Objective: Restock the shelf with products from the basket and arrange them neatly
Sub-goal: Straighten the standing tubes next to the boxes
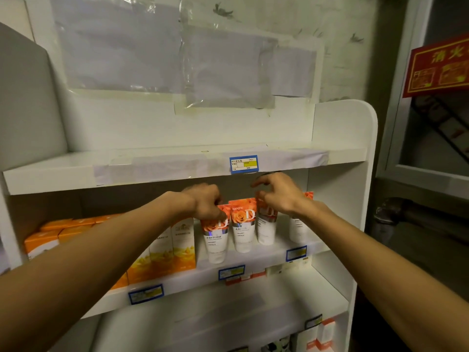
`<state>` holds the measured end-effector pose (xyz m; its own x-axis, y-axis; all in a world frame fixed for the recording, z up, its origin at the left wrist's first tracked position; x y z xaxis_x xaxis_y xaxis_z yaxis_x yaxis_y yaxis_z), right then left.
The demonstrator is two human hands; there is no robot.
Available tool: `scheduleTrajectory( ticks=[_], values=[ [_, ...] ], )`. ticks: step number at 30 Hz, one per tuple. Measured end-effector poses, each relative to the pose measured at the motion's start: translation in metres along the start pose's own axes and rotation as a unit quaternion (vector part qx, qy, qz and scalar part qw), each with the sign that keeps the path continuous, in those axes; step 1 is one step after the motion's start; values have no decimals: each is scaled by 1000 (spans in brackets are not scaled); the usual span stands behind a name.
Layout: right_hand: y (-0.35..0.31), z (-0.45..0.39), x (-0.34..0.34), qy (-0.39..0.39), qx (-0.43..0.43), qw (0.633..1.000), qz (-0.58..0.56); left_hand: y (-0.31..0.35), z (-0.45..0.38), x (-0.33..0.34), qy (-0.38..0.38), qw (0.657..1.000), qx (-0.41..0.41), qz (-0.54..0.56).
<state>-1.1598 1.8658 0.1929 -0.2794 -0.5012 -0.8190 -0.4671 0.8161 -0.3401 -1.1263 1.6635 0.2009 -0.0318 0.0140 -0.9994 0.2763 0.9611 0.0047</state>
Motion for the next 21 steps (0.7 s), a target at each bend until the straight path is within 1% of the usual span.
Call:
scheduleTrajectory(
  ticks=[3, 6, 9, 14, 19, 21],
  values=[
    [12, 2, -7, 18, 4, 995, 96, 2, 1, 2, -13, 1000, -20, 3],
    [21, 1, -4, -28, 42, 991, 121, 5, -1, 2, -9, 1000, -26, 8],
    [30, -2, 4, -74, 71, 985, 138, 10, -6, 3, -3, 999, -14, 47],
    [36, -6, 0, -98, 64, 985, 123, 20, -19, 5, 13, 996, 2, 93],
    [49, -6, -3, -128, 53, 989, 49, 27, -31, 5, 4, 996, 21, 90],
    [51, -6, -3, -129, 48, 990, 34, 27, -36, 7, 23, 995, 29, 98]
  ],
)
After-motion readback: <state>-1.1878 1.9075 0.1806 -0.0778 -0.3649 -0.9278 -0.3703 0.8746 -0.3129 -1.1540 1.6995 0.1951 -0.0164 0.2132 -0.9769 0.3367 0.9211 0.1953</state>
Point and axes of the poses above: each hand's wrist, its own z-axis away from the middle knuckle, its own x-axis out of the palm, y = z × x, the point moved 3 cm from there along -z, towards the middle knuckle, and after that the axes turned 4 degrees about x, right-handed, at the moved point
